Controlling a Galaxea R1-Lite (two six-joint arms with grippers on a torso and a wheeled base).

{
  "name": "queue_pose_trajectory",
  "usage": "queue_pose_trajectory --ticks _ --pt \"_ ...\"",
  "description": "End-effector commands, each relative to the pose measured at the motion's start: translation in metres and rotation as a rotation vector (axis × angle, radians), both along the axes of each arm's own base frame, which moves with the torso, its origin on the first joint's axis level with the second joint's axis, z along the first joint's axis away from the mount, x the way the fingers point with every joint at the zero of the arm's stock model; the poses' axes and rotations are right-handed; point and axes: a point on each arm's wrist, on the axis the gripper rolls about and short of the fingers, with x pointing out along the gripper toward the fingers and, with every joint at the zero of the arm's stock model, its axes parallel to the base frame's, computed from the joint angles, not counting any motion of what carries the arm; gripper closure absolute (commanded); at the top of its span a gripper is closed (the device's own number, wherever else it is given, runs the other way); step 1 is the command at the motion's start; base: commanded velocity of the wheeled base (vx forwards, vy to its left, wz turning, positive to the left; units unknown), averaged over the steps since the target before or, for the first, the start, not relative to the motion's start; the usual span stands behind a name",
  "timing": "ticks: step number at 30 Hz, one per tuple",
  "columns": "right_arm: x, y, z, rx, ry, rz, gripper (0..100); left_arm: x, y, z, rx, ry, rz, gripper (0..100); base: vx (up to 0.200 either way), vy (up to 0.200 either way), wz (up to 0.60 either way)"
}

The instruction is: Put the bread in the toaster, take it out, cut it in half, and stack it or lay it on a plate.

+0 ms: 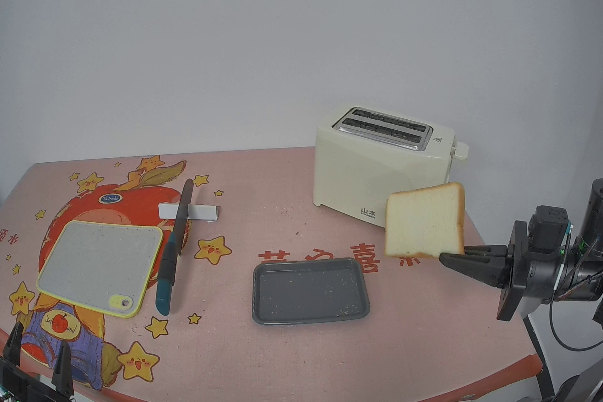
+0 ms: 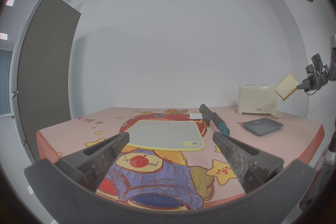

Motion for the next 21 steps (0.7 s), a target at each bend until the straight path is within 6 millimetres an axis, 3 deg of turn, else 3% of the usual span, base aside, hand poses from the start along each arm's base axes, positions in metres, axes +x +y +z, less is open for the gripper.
queue_pose_trajectory --ticks 1,12,21 --pt "0.003 -0.002 -0.006 -0.038 -0.014 -0.003 100 0.0 0.0 -0.005 0.0 0.001 0.0 0 0.0 0.0 0.0" --pt "0.004 -0.002 -0.004 -0.096 -0.11 0.026 100 0.0 0.0 -0.005 0.0 0.001 0.0 0 0.0 0.0 0.0" --pt "0.013 0.003 0.024 -0.101 -0.116 0.028 100 0.0 0.0 -0.005 0.0 0.001 0.0 0 0.0 0.0 0.0"
